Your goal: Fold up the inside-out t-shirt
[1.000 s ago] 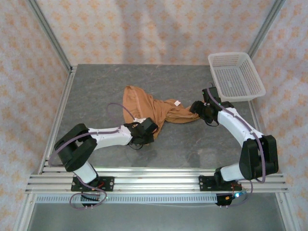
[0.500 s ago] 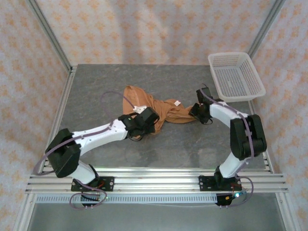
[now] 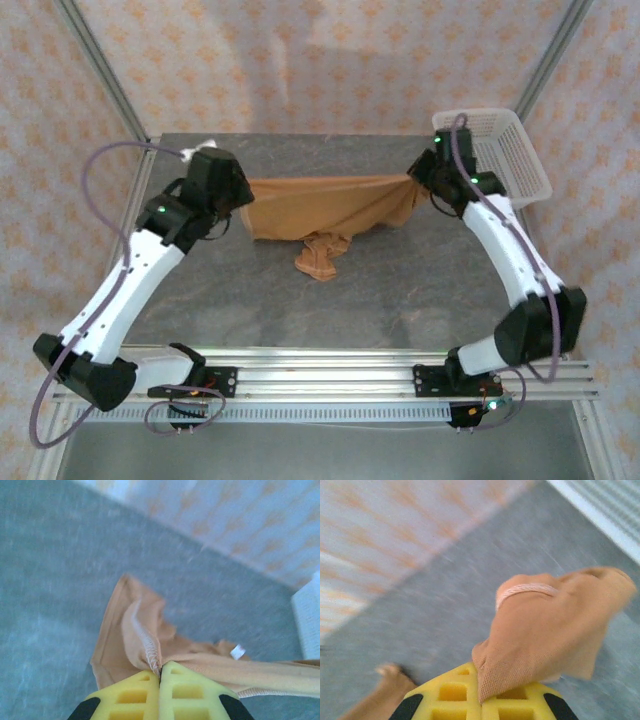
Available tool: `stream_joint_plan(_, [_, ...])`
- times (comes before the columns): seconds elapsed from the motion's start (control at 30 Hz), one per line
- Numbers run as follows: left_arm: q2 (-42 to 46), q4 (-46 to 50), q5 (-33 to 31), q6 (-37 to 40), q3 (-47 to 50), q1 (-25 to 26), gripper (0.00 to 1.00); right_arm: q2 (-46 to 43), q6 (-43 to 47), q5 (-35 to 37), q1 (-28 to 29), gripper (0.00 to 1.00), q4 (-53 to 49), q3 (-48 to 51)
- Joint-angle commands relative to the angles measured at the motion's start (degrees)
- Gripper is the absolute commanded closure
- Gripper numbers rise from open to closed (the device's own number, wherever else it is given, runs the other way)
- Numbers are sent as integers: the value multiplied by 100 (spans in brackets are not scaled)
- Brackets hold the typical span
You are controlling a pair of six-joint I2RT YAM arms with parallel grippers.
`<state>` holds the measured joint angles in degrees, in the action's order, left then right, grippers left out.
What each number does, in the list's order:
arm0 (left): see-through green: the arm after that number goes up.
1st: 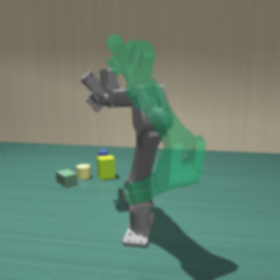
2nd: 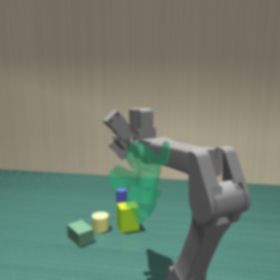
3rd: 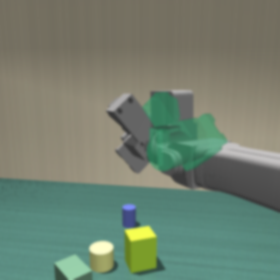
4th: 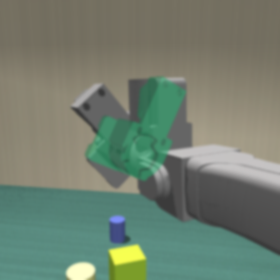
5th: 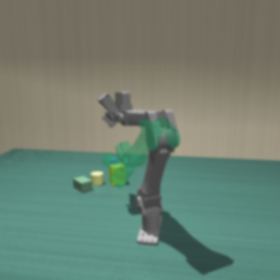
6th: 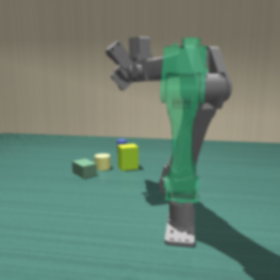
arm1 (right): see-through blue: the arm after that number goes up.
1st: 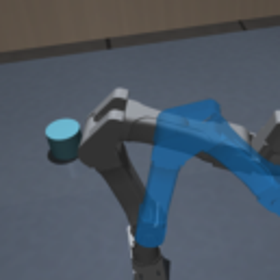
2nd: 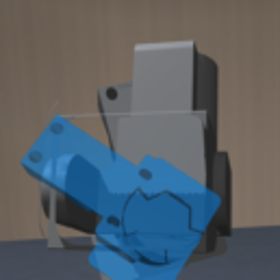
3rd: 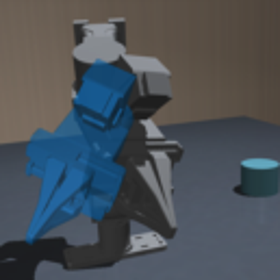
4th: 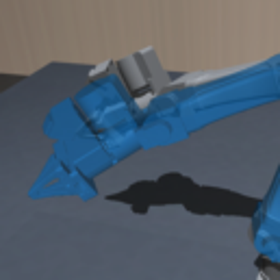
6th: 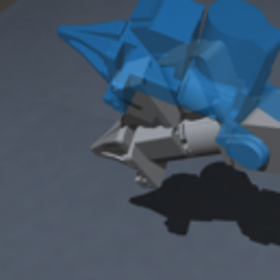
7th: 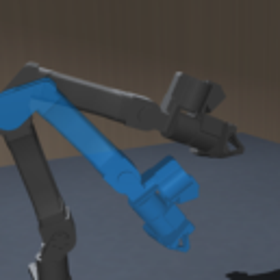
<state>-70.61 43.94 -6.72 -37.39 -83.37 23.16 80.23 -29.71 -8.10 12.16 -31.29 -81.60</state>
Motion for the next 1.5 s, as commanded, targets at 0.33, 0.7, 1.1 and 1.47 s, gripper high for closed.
stream_joint_plan(0.33, [669,661,-337,1049,-2843,-111,100,-1819,35,-858,-15,100,-692,-1913])
stream_joint_plan(0.7, [-286,324,-447,1398,-2099,-219,100,-480,243,-743,-13,100,-373,-1987])
stream_joint_plan(1.1, [-4385,1068,123,1170,-3990,-1596,45,4542,-15,-409,29,31,-2244,-6306])
stream_joint_plan(1.47, [-3045,-797,1612,868,-697,-587,37,3107,392,-248,719,27,-1537,-2646])
